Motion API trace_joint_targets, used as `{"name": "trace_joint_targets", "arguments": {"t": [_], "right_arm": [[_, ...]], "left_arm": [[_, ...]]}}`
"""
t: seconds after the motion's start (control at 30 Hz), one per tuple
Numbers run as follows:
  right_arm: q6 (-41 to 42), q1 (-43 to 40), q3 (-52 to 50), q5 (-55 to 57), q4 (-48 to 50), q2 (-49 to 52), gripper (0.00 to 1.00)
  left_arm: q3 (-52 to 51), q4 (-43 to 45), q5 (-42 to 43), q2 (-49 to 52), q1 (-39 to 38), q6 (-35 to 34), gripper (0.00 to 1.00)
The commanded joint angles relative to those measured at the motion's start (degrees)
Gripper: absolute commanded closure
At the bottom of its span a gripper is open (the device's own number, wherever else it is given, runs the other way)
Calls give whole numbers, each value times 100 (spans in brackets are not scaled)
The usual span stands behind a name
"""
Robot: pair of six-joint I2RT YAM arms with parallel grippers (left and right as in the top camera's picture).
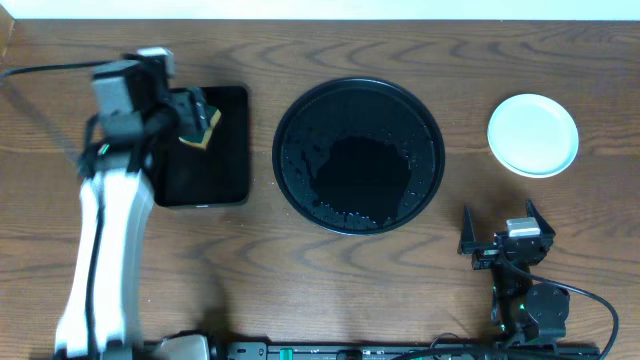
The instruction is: Clean dirty plates on tray and stack at the side
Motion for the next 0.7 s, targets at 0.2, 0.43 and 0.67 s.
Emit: {"name": "trace_joint_targets", "arguments": {"t": [0.2, 0.43, 0.67], "right_arm": [[-63, -61, -7, 74, -28, -35, 1], [-63, -61, -7, 74, -28, -35, 1], [-63, -61, -7, 74, -26, -35, 1]], "left_arm": [[48, -22, -28, -2881, -13, 57, 19], [-573, -673, -153, -4612, -13, 76, 19], [-2382, -988, -271, -6286, -13, 136, 19]]}}
